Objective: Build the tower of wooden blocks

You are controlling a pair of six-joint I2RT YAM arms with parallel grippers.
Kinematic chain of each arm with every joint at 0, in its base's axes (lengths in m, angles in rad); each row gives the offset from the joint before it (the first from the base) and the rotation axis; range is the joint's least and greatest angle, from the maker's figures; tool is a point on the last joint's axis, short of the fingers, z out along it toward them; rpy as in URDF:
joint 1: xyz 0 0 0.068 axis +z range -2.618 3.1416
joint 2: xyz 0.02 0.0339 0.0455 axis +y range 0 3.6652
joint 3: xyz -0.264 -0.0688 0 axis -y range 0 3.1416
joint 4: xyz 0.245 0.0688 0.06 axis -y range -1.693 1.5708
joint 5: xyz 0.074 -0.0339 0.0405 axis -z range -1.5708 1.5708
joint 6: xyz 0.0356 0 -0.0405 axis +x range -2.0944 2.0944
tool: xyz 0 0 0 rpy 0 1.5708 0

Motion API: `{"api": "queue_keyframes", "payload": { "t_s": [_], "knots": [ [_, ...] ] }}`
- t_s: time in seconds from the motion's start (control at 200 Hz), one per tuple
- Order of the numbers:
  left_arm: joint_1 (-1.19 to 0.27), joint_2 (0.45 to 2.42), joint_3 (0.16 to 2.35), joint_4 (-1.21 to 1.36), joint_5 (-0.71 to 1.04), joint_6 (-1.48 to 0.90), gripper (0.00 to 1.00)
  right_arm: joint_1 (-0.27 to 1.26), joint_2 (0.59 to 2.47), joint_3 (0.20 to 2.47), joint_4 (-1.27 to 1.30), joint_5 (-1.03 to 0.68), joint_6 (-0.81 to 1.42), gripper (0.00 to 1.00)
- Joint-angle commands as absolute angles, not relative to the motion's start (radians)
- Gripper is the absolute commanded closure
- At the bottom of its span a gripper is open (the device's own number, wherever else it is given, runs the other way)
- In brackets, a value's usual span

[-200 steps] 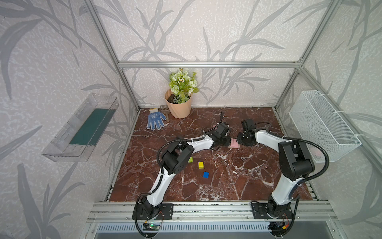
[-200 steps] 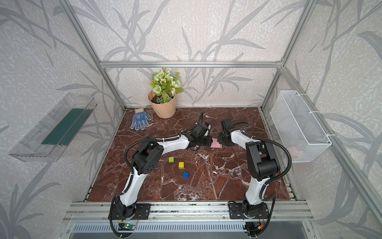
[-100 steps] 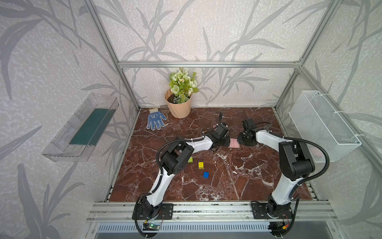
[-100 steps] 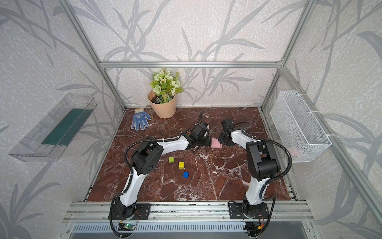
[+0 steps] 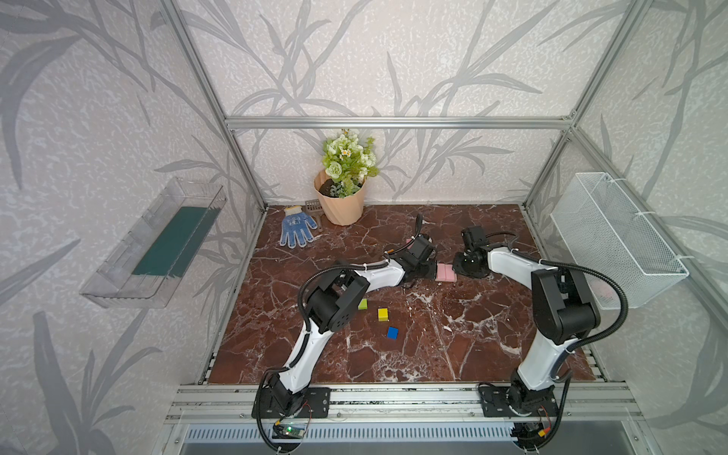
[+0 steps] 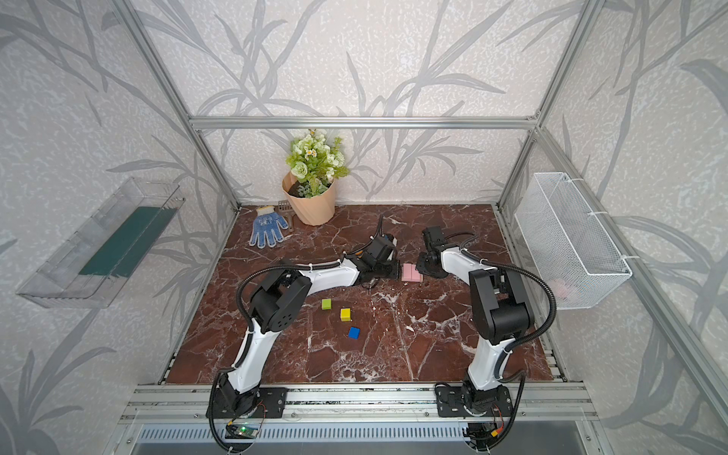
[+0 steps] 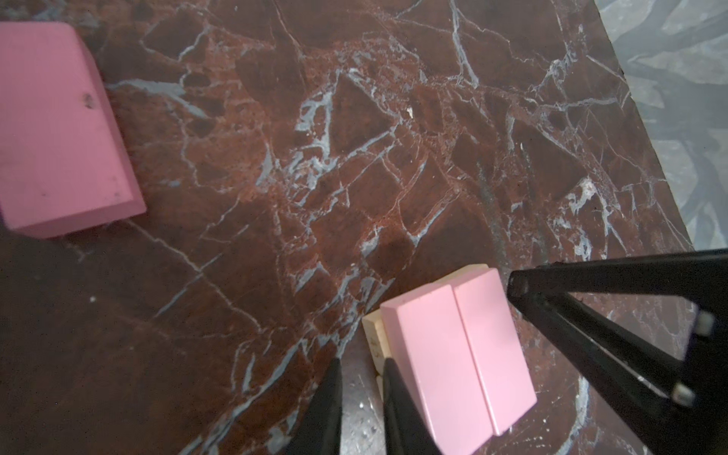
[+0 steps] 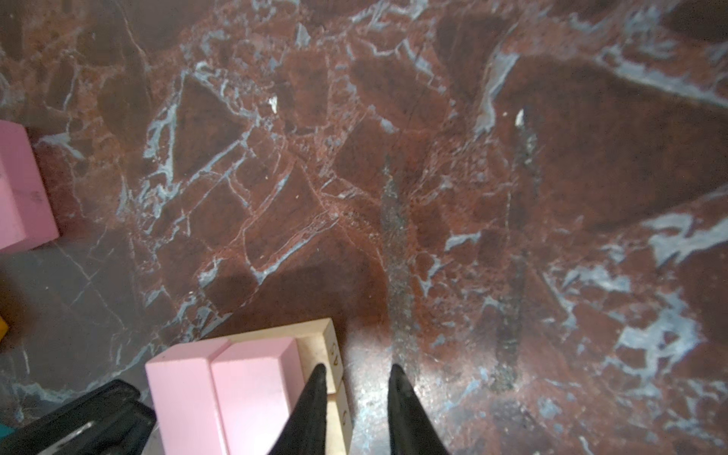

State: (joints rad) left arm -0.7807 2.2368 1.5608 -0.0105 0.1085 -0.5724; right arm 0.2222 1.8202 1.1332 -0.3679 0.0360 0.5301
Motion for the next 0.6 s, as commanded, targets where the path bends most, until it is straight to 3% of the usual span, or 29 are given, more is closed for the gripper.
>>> {"api": "queue_keyframes", "payload": {
  "t_s": [0.0,0.595],
  "knots": [
    [-0.781,2.235,1.592,-0.007,0.122,-0.585,0.78,0.219,1.814,1.147,-0.384,0.035,0.526,0.72],
    [-0.789,2.265,1.626,-0.023,0.151,-0.588,0.78,0.219,1.838,1.16,-0.374,0.002,0.528,0.72]
  ]
}}
